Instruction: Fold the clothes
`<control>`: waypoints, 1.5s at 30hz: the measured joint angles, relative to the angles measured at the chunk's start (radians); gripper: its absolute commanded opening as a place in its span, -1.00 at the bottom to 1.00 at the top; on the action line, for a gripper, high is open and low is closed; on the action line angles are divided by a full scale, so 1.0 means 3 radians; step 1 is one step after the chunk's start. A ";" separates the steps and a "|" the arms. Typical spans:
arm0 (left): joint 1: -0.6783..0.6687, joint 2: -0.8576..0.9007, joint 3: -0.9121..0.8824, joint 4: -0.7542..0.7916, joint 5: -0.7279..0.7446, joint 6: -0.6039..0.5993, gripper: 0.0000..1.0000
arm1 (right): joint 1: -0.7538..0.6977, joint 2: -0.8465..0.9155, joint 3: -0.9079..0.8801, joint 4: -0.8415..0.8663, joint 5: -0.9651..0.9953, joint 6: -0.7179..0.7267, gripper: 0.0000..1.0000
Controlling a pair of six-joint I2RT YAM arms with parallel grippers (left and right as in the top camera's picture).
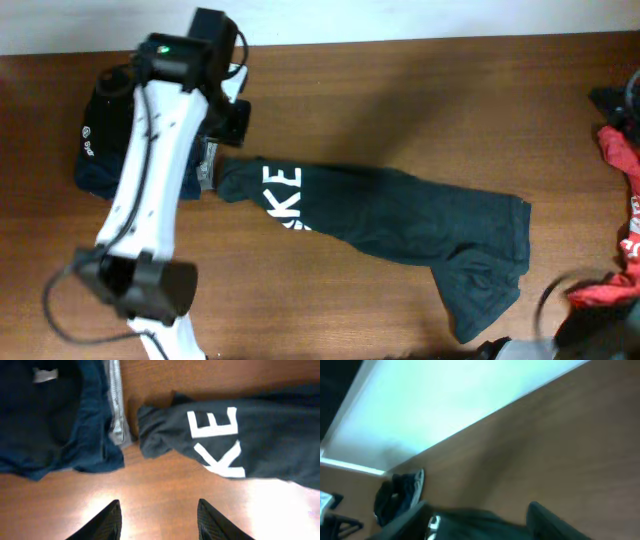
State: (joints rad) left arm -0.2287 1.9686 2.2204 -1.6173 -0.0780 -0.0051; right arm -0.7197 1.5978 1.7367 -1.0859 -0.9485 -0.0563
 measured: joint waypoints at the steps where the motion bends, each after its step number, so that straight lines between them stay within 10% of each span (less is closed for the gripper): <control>1: 0.0000 -0.0092 0.0005 -0.0037 0.0001 -0.0001 0.15 | 0.0210 -0.0299 0.0034 -0.0214 0.0308 0.0084 0.53; 8: 0.0000 -0.0374 0.0011 -0.0226 0.0013 0.0000 0.27 | 0.1239 -0.0364 -0.0183 -0.0768 0.2031 0.0467 0.54; 15: 0.0000 -0.0373 0.0011 -0.0228 0.0027 0.0000 0.33 | 0.1331 0.0458 -0.1072 -0.0153 0.3025 0.0902 0.40; 31: 0.0000 -0.0373 0.0011 -0.0219 0.0089 0.0000 0.37 | 0.1185 0.1503 -0.1128 0.0455 0.3148 0.1124 -0.01; 36: 0.0000 -0.0373 0.0011 -0.0217 0.0089 0.0000 0.37 | 0.1185 0.1504 -0.1128 0.0443 0.3124 0.1143 -0.92; 45: 0.0000 -0.0373 0.0011 -0.0206 0.0089 0.0000 0.54 | 0.1090 0.1331 -0.0866 -0.0024 0.2744 0.0996 -0.92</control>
State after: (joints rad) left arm -0.2287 1.8568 2.2238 -1.6791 -0.0513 -0.0051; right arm -0.3927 1.9972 1.4769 -1.0931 -0.1253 0.2424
